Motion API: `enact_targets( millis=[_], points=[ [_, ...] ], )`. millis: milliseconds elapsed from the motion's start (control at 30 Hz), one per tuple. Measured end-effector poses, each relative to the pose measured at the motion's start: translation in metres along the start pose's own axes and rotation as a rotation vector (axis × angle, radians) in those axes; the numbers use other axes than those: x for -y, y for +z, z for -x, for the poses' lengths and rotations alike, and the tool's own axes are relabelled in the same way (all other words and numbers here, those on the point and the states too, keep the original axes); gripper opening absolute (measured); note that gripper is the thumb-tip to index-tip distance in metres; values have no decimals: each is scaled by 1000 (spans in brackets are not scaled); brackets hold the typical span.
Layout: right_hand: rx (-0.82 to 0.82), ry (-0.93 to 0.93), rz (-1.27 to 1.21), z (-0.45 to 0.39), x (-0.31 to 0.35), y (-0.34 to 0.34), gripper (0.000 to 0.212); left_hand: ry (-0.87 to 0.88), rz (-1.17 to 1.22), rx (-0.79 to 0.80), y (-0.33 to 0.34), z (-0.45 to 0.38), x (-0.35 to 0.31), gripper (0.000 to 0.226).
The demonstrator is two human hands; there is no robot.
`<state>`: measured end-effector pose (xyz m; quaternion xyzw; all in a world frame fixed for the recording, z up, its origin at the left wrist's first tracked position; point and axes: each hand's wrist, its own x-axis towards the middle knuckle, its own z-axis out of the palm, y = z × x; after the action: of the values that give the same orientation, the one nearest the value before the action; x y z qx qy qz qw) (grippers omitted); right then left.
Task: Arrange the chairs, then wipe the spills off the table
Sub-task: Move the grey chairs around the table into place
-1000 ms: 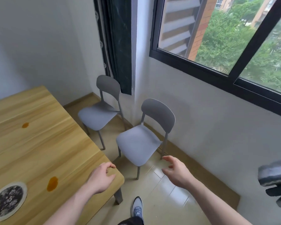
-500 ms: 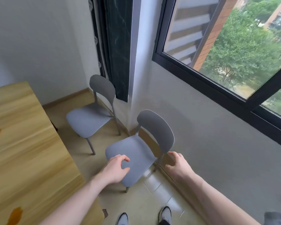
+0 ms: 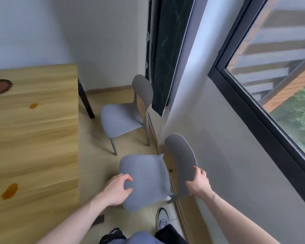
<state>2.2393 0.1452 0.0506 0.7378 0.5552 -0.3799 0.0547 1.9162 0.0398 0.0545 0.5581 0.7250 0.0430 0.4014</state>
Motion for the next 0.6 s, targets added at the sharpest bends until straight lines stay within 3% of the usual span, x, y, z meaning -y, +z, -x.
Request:
enact_targets(
  millis=[267, 433, 533, 600],
  points=[
    [184, 115, -50, -65, -27, -11, 89, -182, 88, -13, 46, 2, -48, 29],
    [244, 255, -132, -88, -24, 1, 73, -258, 104, 20, 65, 9, -62, 37],
    [285, 234, -114, -134, -46, 21, 75, -321, 162, 13, 74, 12, -68, 37],
    [301, 220, -90, -121, -35, 15, 65, -350, 216, 5, 82, 12, -72, 35]
  ],
)
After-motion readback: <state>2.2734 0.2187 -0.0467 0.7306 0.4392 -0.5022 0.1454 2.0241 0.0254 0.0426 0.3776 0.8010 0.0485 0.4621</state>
